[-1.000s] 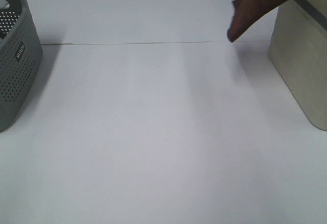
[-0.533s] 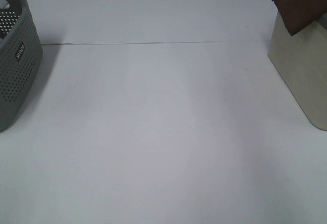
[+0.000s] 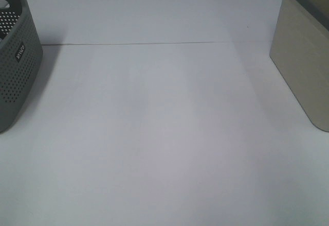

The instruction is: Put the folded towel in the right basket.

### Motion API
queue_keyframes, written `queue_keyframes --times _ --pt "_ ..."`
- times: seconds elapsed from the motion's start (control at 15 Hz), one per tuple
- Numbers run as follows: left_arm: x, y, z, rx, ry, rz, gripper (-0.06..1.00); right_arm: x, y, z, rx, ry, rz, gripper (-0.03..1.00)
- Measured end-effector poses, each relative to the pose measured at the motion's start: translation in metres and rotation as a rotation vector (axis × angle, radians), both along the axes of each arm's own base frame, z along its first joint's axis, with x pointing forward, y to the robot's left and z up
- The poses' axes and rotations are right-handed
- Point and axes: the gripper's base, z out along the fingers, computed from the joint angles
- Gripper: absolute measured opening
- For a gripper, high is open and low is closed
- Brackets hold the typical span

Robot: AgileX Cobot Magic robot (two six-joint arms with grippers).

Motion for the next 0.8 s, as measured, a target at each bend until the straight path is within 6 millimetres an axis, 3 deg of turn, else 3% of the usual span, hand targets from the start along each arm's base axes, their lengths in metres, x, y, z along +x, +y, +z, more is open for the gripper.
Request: queue_keyframes --times 0.13,0.27,0.4,0.53,0.6,0.73,0.8 --pt "0.0 0.0 0.0 0.0 0.0 0.0 0.88 0.002 -0.002 -0.009 0.0 0.023 -0.018 0.76" --pt "0.0 0.0 0.0 0.0 0.0 0.0 0.88 0.001 -0.004 -0.006 -0.021 0.024 -0.023 0.94" --pt "0.0 0.0 0.0 0.0 0.0 0.0 0.88 -0.004 0.002 0.012 0.002 -0.023 -0.023 0.96" --pt "0.0 0.0 0.0 0.0 0.0 0.0 0.88 -0.019 0.022 0.061 0.112 -0.171 0.006 0.97" --pt "0.0 0.0 0.0 0.0 0.0 0.0 0.88 -0.023 0.03 0.075 0.133 -0.21 0.026 0.97" --pt "0.0 0.0 0.0 0.0 0.0 0.0 0.88 -0.027 0.041 0.086 0.133 -0.237 0.053 0.97" --pt "0.0 0.0 0.0 0.0 0.0 0.0 0.88 -0.031 0.074 0.104 0.119 -0.268 0.132 0.98"
